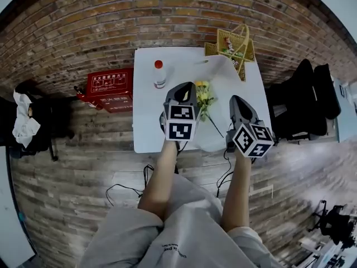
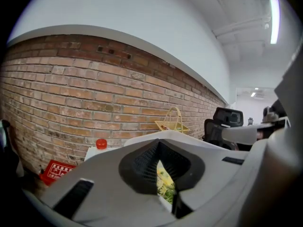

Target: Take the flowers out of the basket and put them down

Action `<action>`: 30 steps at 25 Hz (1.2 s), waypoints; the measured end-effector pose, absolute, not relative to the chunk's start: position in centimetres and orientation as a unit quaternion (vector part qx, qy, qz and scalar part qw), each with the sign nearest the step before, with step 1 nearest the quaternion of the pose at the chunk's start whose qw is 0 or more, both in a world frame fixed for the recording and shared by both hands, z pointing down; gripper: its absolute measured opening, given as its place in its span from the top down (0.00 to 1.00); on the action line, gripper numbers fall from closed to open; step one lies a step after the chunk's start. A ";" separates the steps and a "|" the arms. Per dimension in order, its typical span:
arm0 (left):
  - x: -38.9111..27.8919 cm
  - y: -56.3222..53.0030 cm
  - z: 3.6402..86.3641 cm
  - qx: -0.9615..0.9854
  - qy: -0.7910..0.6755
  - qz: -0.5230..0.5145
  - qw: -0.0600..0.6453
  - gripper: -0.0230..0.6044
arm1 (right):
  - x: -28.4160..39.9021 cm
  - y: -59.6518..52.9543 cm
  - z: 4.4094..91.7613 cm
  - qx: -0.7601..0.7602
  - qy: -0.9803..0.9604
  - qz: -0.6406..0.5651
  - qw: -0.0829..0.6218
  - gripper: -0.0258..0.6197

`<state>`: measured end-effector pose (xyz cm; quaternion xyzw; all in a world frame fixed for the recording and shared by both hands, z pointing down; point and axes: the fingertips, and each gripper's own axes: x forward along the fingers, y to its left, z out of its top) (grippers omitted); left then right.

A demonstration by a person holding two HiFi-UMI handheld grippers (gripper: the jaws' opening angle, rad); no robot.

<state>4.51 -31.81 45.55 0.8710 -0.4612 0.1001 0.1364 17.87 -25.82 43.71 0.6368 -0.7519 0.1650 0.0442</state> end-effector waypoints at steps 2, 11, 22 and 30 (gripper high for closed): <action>3.9 -33.3 45.5 0.865 -0.473 0.093 0.140 0.92 | 16.4 -27.6 45.1 0.620 -0.767 0.152 0.068 0.91; 2.1 -36.4 46.9 0.843 -0.508 0.099 0.149 0.92 | 14.8 -31.6 53.9 0.577 -0.768 0.192 0.201 0.91; 0.4 -39.0 44.8 0.792 -0.592 0.137 0.058 0.92 | 15.5 -32.2 61.0 0.518 -0.752 0.324 0.249 0.88; -2.2 -39.9 45.3 0.776 -0.613 0.131 0.066 0.92 | 14.4 -30.7 64.5 0.443 -0.744 0.370 0.336 0.70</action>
